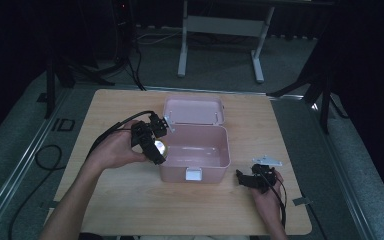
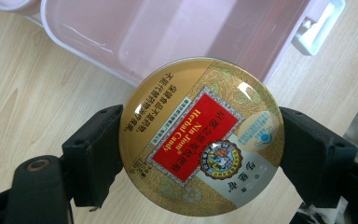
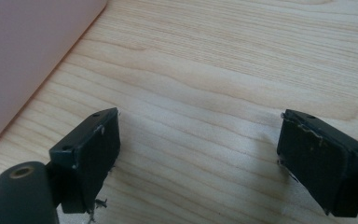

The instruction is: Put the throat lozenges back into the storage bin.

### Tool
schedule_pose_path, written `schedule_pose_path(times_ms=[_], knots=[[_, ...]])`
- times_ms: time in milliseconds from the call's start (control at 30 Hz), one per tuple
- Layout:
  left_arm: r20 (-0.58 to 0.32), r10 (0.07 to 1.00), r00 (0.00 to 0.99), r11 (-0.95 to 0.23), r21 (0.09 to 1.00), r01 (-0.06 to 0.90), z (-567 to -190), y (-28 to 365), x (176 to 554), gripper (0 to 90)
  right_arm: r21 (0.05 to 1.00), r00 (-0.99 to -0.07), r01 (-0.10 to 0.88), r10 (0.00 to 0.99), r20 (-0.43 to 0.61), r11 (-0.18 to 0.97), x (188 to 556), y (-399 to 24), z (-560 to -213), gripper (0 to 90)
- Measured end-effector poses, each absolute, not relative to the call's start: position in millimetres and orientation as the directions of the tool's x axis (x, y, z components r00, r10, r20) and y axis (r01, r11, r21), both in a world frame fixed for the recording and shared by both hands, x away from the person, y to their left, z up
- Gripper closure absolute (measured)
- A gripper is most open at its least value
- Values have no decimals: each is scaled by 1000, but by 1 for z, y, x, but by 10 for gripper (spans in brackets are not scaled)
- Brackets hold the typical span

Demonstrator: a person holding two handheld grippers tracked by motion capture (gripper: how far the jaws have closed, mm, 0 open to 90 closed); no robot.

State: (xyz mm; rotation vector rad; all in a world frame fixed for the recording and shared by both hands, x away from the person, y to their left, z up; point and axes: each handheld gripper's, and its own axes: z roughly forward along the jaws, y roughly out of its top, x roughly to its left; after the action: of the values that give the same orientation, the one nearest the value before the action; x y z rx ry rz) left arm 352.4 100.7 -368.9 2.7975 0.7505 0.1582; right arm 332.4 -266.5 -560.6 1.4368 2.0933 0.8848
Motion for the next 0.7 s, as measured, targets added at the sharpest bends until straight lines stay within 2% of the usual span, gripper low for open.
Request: schedule_pose_path(times_ms=[700], knots=[[71,476,877,-864,226,451,-365,83,357,204,720,-357,646,934,-6,252,332,-266,-561,130]])
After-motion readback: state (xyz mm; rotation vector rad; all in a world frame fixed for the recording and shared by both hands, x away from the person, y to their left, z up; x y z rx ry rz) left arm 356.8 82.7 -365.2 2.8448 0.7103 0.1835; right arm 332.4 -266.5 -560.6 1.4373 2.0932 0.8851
